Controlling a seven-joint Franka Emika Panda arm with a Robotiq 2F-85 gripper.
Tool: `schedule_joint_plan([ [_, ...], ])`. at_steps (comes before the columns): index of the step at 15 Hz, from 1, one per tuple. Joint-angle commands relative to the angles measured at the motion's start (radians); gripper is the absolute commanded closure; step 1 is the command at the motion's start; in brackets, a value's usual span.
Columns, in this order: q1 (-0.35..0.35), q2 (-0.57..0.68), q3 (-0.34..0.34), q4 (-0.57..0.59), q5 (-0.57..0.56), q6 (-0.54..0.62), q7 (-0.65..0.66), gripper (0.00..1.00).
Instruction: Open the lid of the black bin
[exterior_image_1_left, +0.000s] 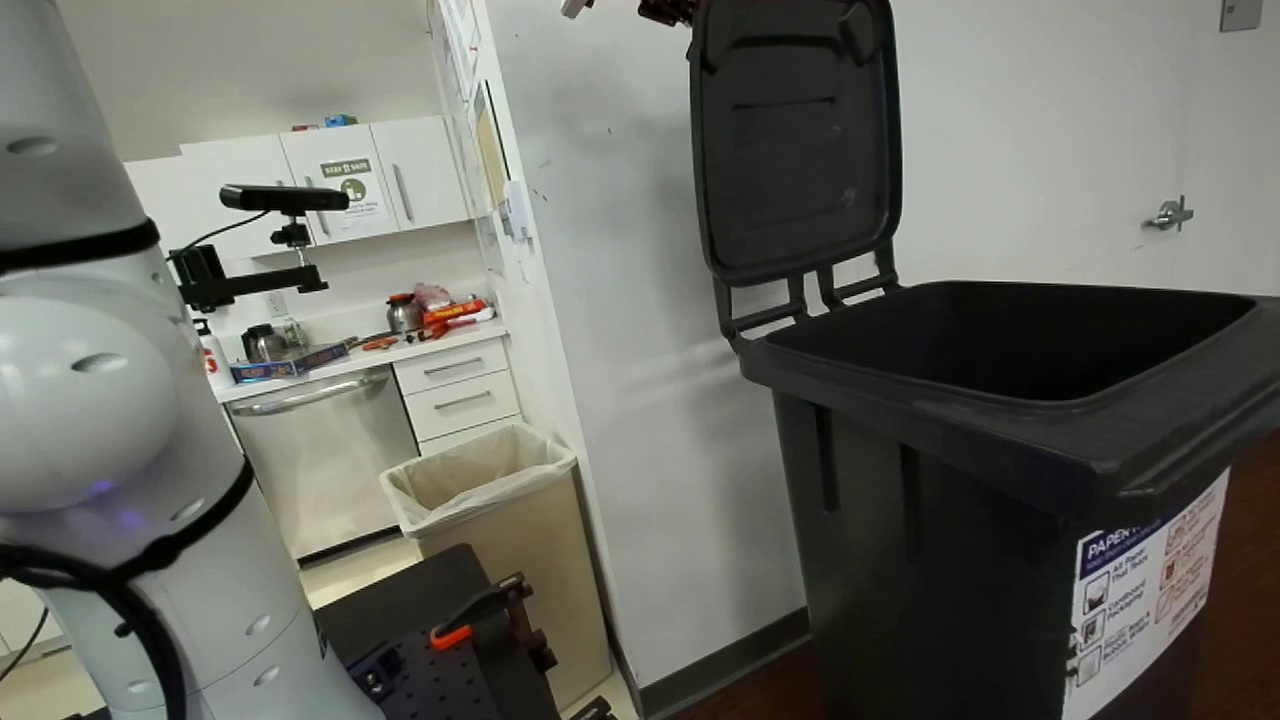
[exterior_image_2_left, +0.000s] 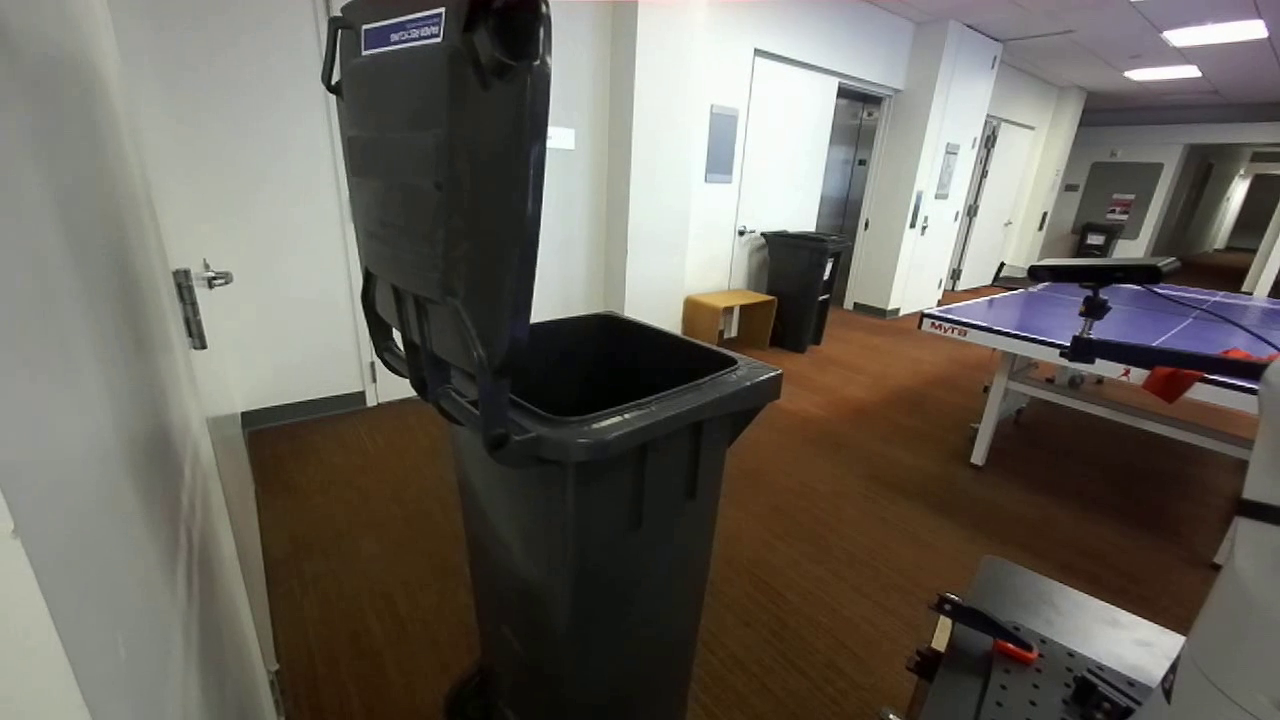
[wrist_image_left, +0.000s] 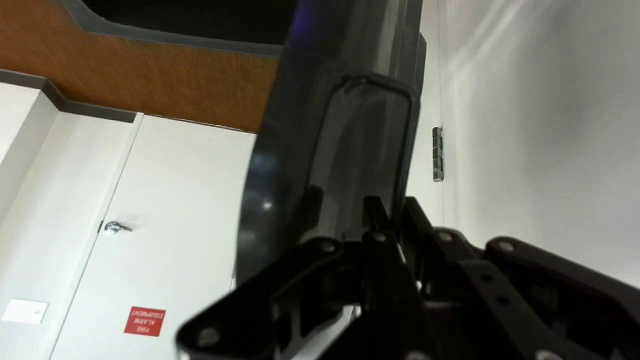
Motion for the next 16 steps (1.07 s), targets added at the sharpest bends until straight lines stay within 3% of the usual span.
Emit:
schedule_joint_plan([
  [1, 0.070, 0.108, 0.007, 0.070, -0.027, -0.072, -0.081, 0.97],
  [8, 0.128, 0.140, 0.023, 0.058, -0.070, -0.062, -0.127, 0.97],
  [9, 0.134, 0.142, 0.025, 0.057, -0.071, -0.064, -0.132, 0.63],
  [10, 0.137, 0.145, 0.029, 0.058, -0.072, -0.063, -0.141, 0.62],
  [16, 0.185, 0.173, 0.022, 0.098, -0.023, -0.088, -0.184, 0.16],
])
